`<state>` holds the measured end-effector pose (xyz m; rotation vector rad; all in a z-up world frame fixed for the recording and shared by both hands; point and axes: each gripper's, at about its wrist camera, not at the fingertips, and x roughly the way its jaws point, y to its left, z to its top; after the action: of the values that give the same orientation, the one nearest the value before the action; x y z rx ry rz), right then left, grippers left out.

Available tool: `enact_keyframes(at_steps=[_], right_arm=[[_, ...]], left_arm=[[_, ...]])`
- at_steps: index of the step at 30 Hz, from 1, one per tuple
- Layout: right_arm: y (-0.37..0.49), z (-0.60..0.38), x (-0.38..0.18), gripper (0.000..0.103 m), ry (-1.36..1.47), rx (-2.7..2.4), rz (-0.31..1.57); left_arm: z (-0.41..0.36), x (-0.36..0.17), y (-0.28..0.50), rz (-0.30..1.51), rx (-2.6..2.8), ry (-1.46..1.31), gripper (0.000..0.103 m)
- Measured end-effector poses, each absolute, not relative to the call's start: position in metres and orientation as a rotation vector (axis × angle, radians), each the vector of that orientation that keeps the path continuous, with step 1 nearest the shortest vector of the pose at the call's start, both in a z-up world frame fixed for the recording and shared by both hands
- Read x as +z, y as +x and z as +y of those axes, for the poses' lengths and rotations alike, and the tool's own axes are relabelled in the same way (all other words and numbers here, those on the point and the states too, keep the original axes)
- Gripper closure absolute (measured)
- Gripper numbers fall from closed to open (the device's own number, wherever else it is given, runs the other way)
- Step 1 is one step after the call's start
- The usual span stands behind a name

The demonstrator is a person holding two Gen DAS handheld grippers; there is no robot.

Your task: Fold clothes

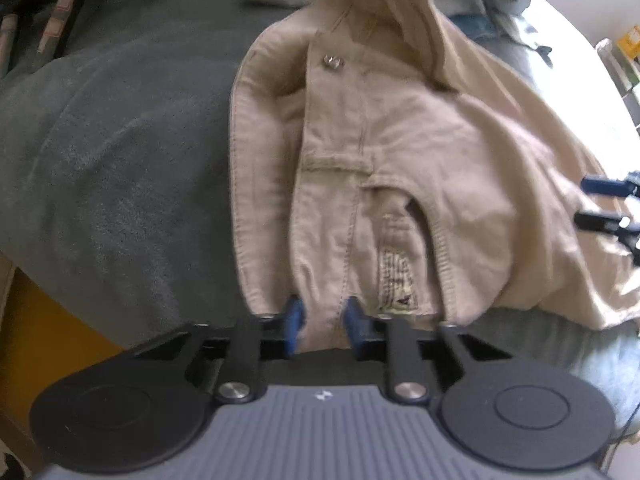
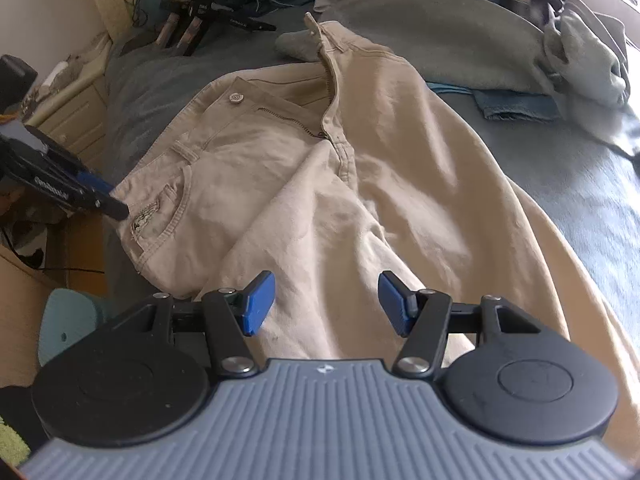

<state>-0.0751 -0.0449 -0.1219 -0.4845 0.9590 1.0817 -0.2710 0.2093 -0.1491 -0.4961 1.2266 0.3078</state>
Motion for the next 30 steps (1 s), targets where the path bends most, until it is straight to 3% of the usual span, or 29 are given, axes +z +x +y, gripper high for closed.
enact_keyframes(at_steps=[1, 4, 9, 13, 22, 25, 28, 30], right_arm=[[-0.075, -0.042, -0.122, 0.046, -0.485, 1.075, 0.963], [-0.073, -0.032, -0.124, 0.046, -0.496, 1.055, 0.974], [-0.076, -0.017, -0.128, 0.063, -0.557, 1.014, 1.017], [-0.081, -0.010, -0.123, 0.065, -0.583, 1.023, 1.050], [-0.054, 0.019, -0.119, 0.065, -0.555, 1.038, 1.064], [-0.019, 0.036, -0.105, 0.063, -0.512, 1.053, 1.002], [0.025, 0.064, -0.097, 0.061, -0.473, 1.082, 0.960], [0.052, 0.084, -0.094, 0.051, -0.428, 1.108, 0.937]], left_arm=[[0.211, -0.150, -0.271, 1.227, 0.314, -0.492, 0.100], [0.217, -0.144, -0.274, 1.211, 0.323, -0.480, 0.101], [0.235, -0.104, -0.290, 1.183, 0.315, -0.472, 0.101], [0.261, -0.081, -0.296, 1.169, 0.280, -0.488, 0.101], [0.288, -0.127, -0.309, 1.292, 0.205, -0.466, 0.100], [0.296, -0.121, -0.314, 1.273, 0.180, -0.510, 0.095], [0.306, -0.117, -0.322, 1.256, 0.165, -0.561, 0.074], [0.312, -0.116, -0.326, 1.240, 0.160, -0.605, 0.063]])
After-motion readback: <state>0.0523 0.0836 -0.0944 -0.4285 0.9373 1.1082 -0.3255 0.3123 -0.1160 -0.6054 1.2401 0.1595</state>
